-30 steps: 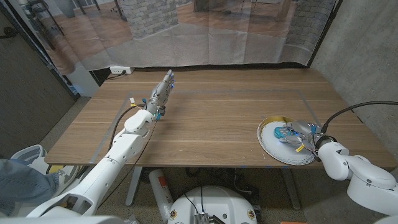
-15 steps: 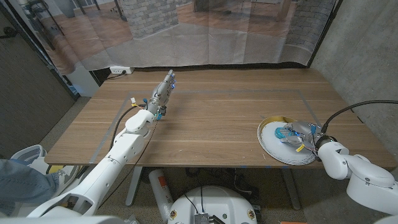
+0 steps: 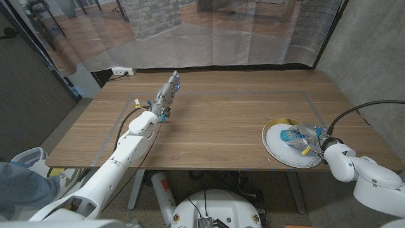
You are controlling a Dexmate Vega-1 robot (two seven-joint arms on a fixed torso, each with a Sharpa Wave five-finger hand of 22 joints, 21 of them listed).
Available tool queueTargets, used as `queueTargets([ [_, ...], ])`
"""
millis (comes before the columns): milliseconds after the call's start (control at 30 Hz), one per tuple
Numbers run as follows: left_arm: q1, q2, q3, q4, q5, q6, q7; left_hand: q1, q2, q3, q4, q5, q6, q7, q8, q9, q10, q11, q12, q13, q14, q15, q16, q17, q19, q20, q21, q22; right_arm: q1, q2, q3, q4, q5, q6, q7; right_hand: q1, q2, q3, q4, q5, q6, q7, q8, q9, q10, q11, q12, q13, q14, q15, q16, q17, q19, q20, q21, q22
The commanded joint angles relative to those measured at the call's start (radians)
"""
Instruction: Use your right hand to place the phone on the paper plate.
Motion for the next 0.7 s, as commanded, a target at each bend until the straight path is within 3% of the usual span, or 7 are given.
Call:
queueTargets([
  [33, 0.003, -0.003, -0.005, 0.004, -0.005, -0.002, -0.001, -0.001, 0.009, -0.004, 0.001, -0.004, 0.009, 0.002, 0.001, 0.003, 0.005, -0.005, 0.002, 0.005, 0.005, 0.001, 0.003, 0.003, 0.000, 0.007, 0.003, 0.004, 0.028, -0.026, -0.023, -0.004, 0.024, -0.007, 0.017, -0.034, -0.028, -0.010, 0.002, 0.010, 0.034, -0.066, -0.013, 0.001, -0.023, 0.007, -0.009, 0.002, -0.021, -0.040, -0.009, -0.004, 0.000, 0.015, -0.003, 0.001],
  [133, 0.005, -0.003, -0.004, 0.003, -0.001, -0.003, 0.001, -0.001, 0.009, -0.004, 0.001, -0.004, 0.009, 0.002, 0.001, 0.003, 0.005, -0.005, 0.001, 0.005, 0.005, 0.001, 0.003, 0.003, 0.000, 0.008, 0.003, 0.004, 0.028, -0.028, -0.021, -0.007, 0.031, -0.012, 0.013, -0.044, -0.036, -0.015, 0.005, 0.014, -0.002, -0.071, -0.028, 0.001, -0.040, 0.007, -0.016, 0.003, -0.036, -0.022, -0.015, -0.008, -0.006, 0.024, -0.005, 0.002],
  [700, 0.009, -0.004, -0.009, 0.005, -0.010, -0.008, -0.005, 0.000, 0.010, -0.006, 0.001, -0.005, 0.010, 0.002, 0.000, 0.003, 0.006, -0.006, 0.001, 0.005, 0.006, 0.001, 0.003, 0.003, 0.000, 0.008, 0.003, 0.004, 0.077, -0.070, -0.088, -0.038, 0.037, -0.098, 0.046, -0.073, -0.059, -0.032, 0.010, 0.026, -0.062, -0.074, -0.050, 0.001, -0.110, 0.020, -0.046, 0.000, -0.092, 0.012, -0.028, -0.019, -0.038, 0.057, -0.012, 0.003],
])
